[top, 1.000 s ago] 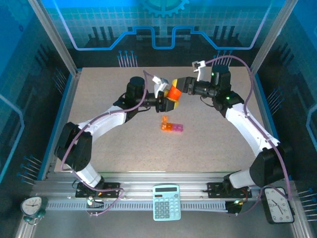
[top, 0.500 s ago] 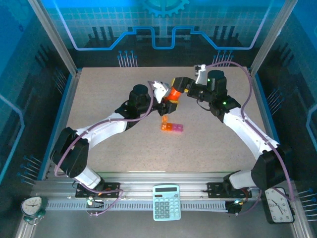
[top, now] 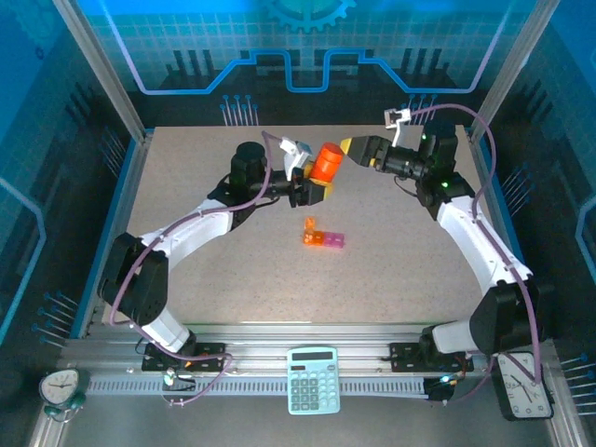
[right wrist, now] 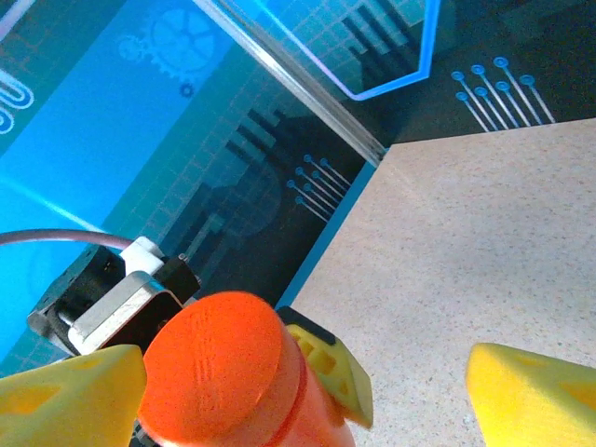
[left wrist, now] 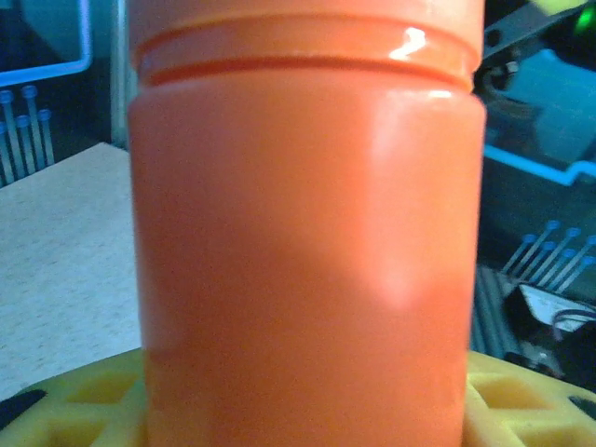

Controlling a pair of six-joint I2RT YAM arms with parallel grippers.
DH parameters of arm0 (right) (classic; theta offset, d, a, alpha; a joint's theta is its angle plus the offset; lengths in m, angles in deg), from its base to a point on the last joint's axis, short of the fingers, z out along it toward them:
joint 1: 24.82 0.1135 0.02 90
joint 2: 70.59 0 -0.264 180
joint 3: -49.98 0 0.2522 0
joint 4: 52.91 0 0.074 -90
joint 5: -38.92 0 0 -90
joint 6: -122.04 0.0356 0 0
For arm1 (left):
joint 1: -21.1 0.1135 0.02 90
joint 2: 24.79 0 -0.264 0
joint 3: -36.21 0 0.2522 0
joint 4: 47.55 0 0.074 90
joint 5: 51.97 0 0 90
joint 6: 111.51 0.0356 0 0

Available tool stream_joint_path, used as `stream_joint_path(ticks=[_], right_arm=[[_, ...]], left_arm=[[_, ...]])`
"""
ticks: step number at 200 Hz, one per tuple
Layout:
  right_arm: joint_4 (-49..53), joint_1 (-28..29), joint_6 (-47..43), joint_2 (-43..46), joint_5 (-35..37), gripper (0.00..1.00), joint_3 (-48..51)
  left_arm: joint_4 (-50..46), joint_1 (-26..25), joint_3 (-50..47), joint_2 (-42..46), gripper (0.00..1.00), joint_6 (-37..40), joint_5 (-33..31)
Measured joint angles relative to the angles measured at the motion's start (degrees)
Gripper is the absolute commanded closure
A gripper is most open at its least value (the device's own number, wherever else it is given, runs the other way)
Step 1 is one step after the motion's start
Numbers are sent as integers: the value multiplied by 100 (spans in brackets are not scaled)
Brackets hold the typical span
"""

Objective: Sort the pills into containers

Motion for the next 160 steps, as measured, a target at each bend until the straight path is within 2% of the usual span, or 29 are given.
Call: stream_joint_path(ticks=[27, 50, 63, 87, 146, 160], right_arm=[[59, 205, -173, -122, -197, 11, -212], [103, 411, -284, -181, -295, 16, -330], [103, 485, -328, -221, -315, 22, -372], [127, 560, -365, -295, -308, 41, -404], [208, 619, -505, -339, -184, 62, -402], [199, 638, -490, -321, -98, 70, -380]], left_arm=[[-11, 0, 146, -94, 92, -186, 402], [-37, 0, 168, -151, 92, -275, 575], [-55, 0, 168, -181, 92, -326, 640], [-90, 0, 168, -192, 92, -361, 704], [-142, 22, 179, -195, 92, -376, 802], [-149, 22, 179, -195, 92, -378, 785]])
